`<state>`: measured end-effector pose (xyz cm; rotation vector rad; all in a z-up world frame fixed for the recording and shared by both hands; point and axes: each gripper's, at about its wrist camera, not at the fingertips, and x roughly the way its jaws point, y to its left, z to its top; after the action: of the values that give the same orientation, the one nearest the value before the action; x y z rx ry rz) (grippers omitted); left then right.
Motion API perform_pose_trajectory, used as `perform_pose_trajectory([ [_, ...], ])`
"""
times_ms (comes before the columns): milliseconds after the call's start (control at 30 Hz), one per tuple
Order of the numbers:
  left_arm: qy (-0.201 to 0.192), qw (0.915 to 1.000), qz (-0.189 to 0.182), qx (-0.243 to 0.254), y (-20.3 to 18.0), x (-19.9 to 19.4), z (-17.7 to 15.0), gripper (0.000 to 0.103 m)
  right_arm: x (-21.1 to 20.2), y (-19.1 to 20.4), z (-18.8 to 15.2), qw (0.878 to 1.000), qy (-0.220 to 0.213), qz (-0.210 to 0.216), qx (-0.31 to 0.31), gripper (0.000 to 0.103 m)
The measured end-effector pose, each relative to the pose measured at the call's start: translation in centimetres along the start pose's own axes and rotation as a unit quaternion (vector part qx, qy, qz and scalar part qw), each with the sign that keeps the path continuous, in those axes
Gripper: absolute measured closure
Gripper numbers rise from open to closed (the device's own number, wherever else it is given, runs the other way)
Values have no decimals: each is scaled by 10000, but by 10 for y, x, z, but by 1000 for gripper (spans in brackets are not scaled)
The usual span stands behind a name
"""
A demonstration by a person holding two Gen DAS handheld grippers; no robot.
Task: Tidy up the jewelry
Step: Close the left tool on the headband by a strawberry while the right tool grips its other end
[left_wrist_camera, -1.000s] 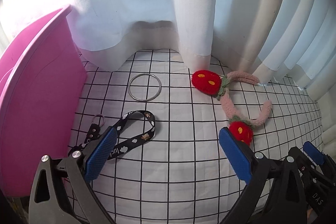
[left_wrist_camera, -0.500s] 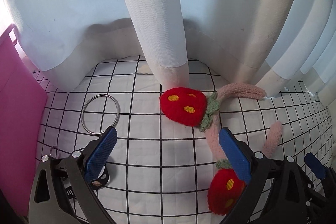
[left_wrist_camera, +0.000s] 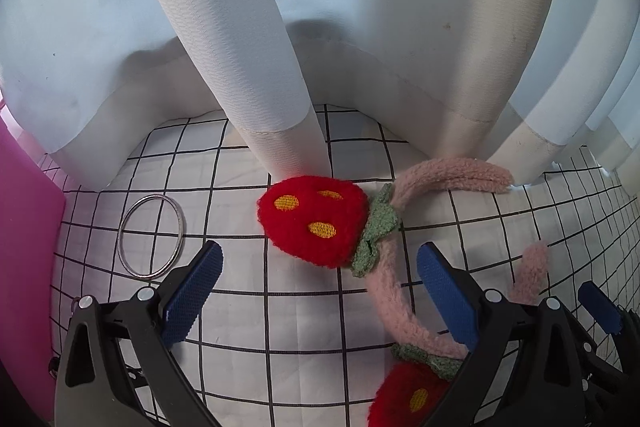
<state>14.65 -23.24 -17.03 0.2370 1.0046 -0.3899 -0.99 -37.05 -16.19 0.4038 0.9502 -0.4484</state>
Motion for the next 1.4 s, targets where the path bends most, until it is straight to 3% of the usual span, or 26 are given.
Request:
perform_pose_trajectory([
  [467, 316, 9993, 129, 147, -17, 39, 13, 7, 34, 3, 2, 9989, 303, -351, -91, 38],
  [567, 349, 9989, 211, 218, -23, 47, 14, 7, 37, 5, 1, 9987, 273, -412, -153, 38],
  [967, 228, 9997, -21, 40, -19, 59, 2, 6, 41, 10, -13, 9990, 84, -391, -192, 39],
  [1033, 216, 9998, -23, 44, -18, 66, 0, 7, 39, 15, -16, 9991, 59, -334, -254, 49],
  [1100, 210, 9998, -52, 38, -17, 66, -1, 7, 36, 21, -21, 9991, 36, -281, -314, 65],
  [1200, 174, 9998, -77, 83, -18, 63, -4, 14, 35, 26, -24, 9992, 12, -254, -309, 72],
  [1400, 110, 9993, -298, 182, -18, 48, -11, 52, 31, 20, -26, 9998, -19, -116, -162, 79],
])
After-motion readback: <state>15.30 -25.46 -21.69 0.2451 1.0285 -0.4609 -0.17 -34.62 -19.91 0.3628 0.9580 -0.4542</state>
